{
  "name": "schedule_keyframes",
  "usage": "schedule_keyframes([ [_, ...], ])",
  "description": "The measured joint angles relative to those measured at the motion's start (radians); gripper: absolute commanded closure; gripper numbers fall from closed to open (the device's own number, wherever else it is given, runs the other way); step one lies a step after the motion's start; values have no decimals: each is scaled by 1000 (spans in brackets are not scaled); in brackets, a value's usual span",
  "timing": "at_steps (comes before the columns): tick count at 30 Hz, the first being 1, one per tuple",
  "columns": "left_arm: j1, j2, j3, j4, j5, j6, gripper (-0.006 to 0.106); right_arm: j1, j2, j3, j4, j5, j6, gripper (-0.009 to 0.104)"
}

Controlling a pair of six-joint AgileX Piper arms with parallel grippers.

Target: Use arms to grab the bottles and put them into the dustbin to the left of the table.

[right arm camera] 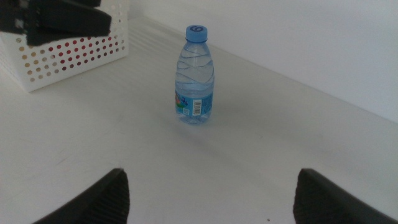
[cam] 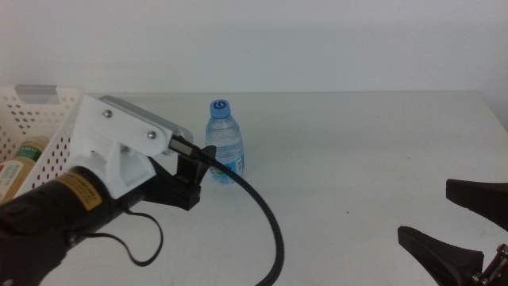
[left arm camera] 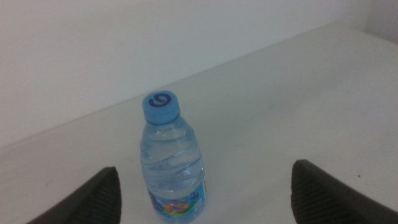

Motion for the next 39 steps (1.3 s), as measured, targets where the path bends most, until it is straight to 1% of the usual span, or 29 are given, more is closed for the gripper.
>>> schedule_keyframes([
  [4, 0, 66, 3, 8, -58, -24, 10, 0, 0, 0, 0, 0, 0, 25],
  [13, 0, 188, 164, 11, -428, -91, 10, 0, 0, 0, 0, 0, 0, 25],
  [20, 5, 309, 174, 13, -576, -110, 10, 0, 0, 0, 0, 0, 0, 25],
  [22, 26, 351, 174, 46, -618, -136, 10, 0, 0, 0, 0, 0, 0, 25],
  [24, 63, 386, 170, 108, -642, -187, 10, 0, 0, 0, 0, 0, 0, 25],
  [29, 188, 470, 128, 344, -668, -318, 10, 0, 0, 0, 0, 0, 0, 25],
  [31, 220, 501, 104, 415, -683, -342, 10, 0, 0, 0, 0, 0, 0, 25],
  [34, 244, 550, 64, 470, -696, -377, 10, 0, 0, 0, -1, 0, 0, 25],
  [39, 249, 624, -12, 494, -698, -388, 10, 0, 0, 0, -1, 0, 0, 25],
])
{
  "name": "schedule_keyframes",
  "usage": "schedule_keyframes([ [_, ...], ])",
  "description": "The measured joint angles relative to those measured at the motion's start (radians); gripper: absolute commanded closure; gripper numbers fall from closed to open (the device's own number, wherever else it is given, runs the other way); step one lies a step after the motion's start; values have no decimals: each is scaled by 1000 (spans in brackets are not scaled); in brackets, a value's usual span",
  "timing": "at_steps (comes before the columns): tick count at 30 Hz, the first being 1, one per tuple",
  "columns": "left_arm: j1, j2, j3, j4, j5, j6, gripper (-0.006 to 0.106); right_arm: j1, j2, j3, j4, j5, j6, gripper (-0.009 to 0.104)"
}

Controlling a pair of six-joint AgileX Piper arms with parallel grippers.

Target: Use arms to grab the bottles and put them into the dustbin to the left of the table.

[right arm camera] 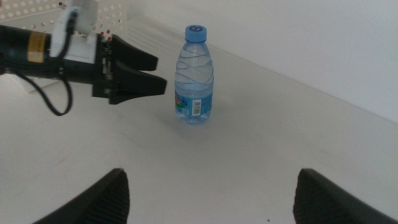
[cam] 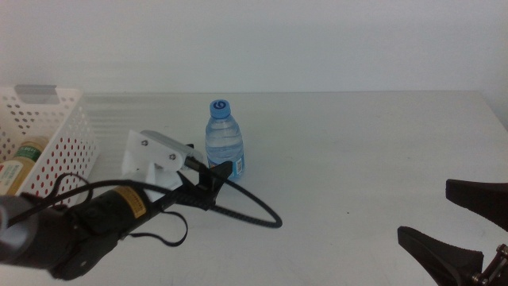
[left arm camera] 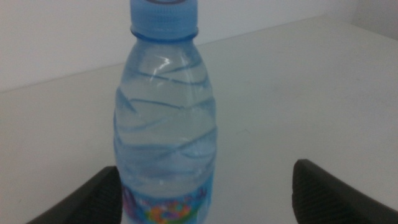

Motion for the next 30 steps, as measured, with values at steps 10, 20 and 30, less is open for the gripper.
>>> schedule_keyframes([
  [10, 0, 102, -112, -10, 1, 0, 10, 0, 0, 0, 0, 0, 0, 25],
  [20, 0, 179, -201, -45, 12, 1, 10, 0, 0, 0, 0, 0, 0, 25],
  [30, 0, 276, -286, -21, 8, -14, 10, 0, 0, 0, 0, 0, 0, 25],
])
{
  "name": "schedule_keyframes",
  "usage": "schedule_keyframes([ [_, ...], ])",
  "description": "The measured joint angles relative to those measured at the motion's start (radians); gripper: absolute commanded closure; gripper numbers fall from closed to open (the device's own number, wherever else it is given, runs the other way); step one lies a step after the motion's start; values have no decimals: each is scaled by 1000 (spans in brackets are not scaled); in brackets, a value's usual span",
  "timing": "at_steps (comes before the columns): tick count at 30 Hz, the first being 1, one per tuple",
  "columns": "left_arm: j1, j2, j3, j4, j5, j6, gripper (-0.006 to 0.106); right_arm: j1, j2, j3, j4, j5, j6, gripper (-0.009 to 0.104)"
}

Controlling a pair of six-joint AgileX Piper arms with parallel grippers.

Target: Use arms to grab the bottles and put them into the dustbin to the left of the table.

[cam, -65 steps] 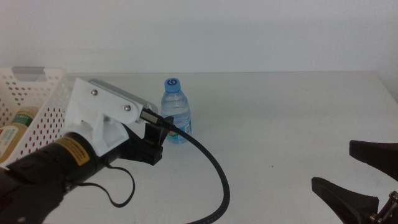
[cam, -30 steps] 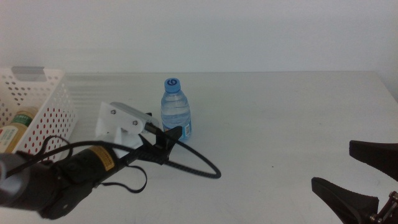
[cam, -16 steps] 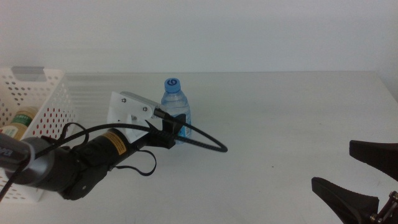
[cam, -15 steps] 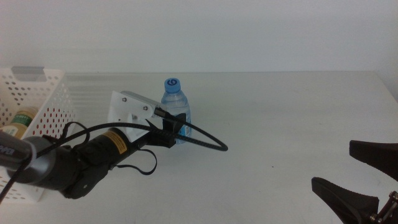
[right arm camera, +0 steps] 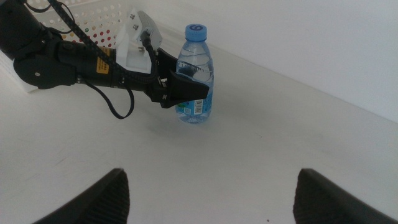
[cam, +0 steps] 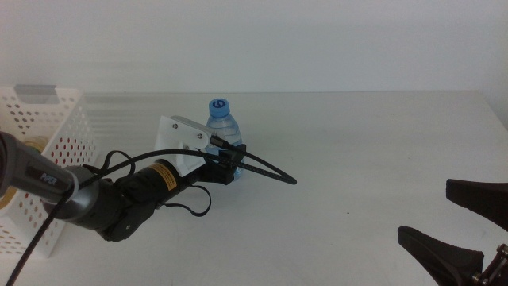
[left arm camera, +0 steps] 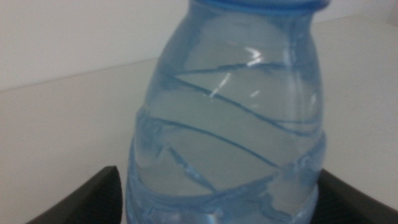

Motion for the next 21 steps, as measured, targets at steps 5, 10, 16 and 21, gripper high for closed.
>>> schedule_keyframes([
  [5, 0, 5, -6, -15, -2, 32, 13, 0, 0, 0, 0, 0, 0, 25],
  [10, 0, 6, -7, -23, -4, 136, 30, 0, 0, 0, 0, 0, 0, 25],
  [16, 0, 5, -7, -22, -4, 152, 106, 0, 0, 0, 0, 0, 0, 25],
  [21, 0, -50, 22, -11, 50, 83, 105, 0, 0, 0, 0, 0, 0, 25],
])
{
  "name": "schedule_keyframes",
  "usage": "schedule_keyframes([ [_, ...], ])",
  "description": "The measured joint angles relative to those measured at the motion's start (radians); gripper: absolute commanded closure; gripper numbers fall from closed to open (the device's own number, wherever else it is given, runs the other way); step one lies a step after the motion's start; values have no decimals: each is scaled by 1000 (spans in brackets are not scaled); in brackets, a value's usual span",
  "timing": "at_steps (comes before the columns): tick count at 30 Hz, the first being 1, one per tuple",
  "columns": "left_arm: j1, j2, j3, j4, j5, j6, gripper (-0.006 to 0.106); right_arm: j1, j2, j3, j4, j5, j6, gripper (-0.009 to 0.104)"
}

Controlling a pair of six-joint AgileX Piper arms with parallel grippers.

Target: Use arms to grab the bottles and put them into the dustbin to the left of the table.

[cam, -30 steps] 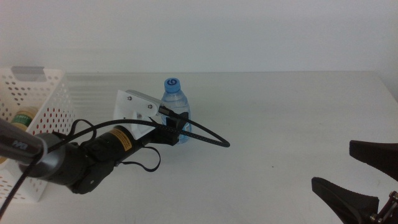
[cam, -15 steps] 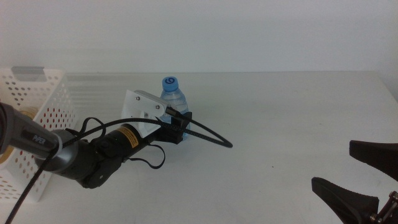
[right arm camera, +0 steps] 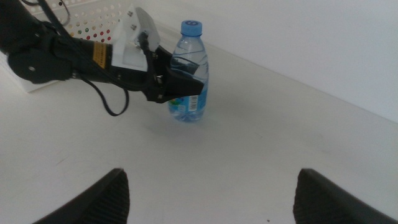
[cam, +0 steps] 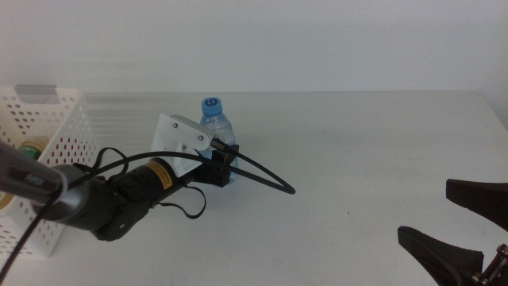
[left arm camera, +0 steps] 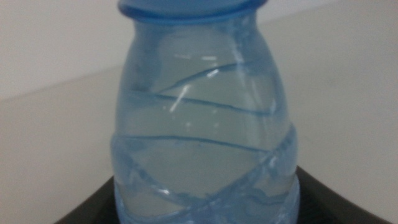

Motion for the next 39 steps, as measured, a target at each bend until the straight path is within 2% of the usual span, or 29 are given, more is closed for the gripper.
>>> schedule_keyframes([
  [10, 0, -301, 134, 23, 191, -32, 105, 0, 0, 0, 0, 0, 0, 25],
  [23, 0, -630, 150, 195, 544, -339, 105, 0, 0, 0, 0, 0, 0, 25],
  [37, 0, -712, 151, 196, 579, -392, 105, 0, 0, 0, 0, 0, 0, 25],
  [39, 0, -722, 151, 165, 608, -391, 105, 0, 0, 0, 0, 0, 0, 25],
])
